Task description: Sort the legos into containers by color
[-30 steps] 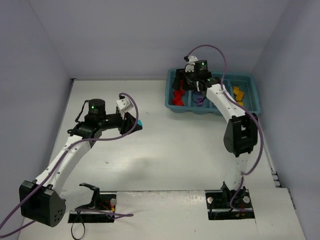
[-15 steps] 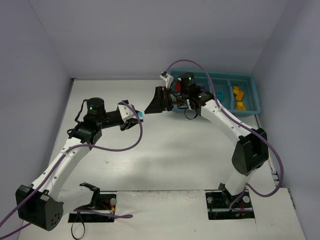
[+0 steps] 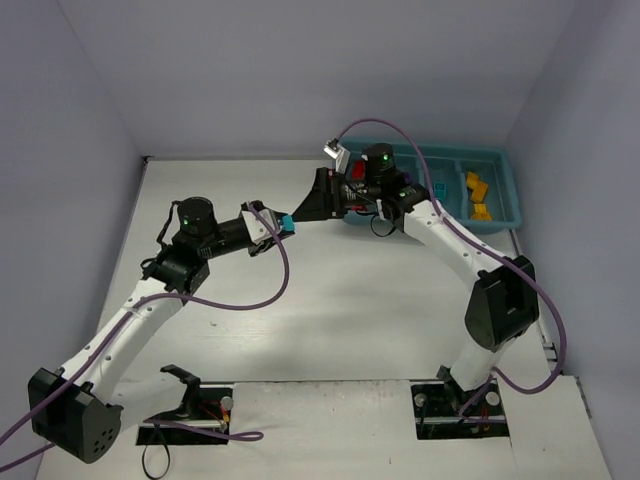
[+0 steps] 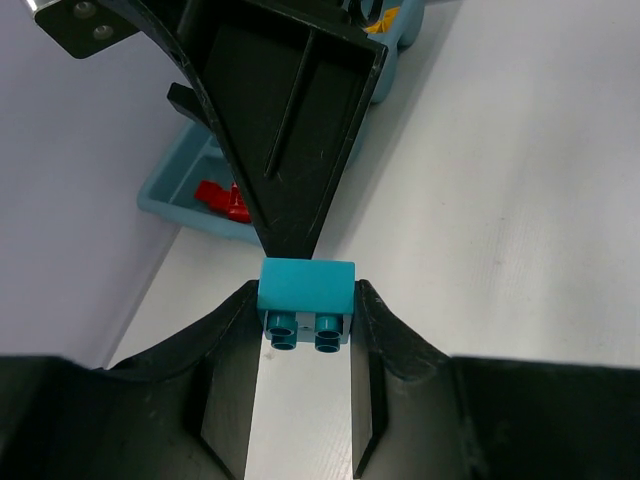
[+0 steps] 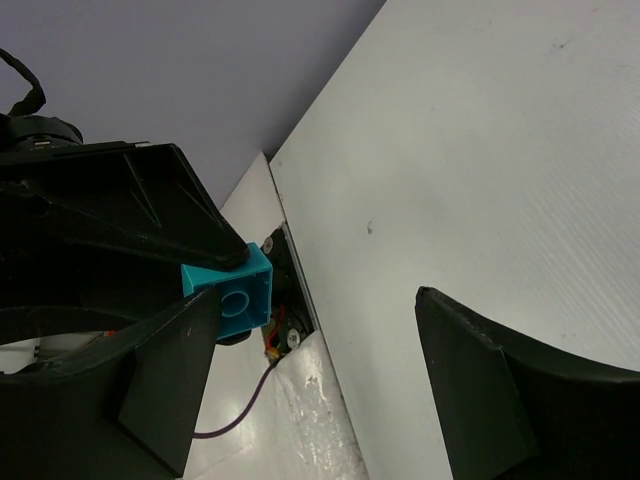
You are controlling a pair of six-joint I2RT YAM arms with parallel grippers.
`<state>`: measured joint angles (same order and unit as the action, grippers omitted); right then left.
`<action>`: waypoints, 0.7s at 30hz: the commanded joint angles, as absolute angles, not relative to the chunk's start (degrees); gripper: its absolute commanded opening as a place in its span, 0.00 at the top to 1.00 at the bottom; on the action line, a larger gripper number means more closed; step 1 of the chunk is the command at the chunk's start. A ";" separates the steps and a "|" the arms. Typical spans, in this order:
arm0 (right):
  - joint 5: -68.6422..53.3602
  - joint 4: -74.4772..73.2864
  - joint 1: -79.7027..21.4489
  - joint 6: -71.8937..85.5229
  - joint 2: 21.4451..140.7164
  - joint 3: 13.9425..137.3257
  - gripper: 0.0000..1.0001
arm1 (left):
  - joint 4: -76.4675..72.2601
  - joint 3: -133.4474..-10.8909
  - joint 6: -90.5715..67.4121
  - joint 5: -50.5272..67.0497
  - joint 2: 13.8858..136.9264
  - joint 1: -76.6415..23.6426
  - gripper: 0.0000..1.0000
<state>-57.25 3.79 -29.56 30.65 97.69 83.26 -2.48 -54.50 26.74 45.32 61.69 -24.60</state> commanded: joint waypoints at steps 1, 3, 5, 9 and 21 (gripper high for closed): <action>-60.65 9.32 -31.20 31.38 92.64 82.80 0.25 | -11.25 -54.76 26.72 44.56 62.40 -26.02 0.98; -58.98 9.23 -31.03 30.85 91.59 81.57 0.25 | -11.51 -54.75 26.37 44.21 62.66 -25.93 0.98; -58.19 9.14 -30.68 30.41 91.23 80.86 0.24 | -11.60 -54.84 26.02 44.21 62.58 -25.93 0.98; -56.08 8.88 -28.83 30.15 89.92 78.67 0.24 | -10.72 -54.32 26.02 44.12 61.79 -25.49 0.98; -59.06 9.14 -25.93 29.79 88.33 78.75 0.23 | -10.98 -53.70 25.49 46.14 62.40 -24.35 0.98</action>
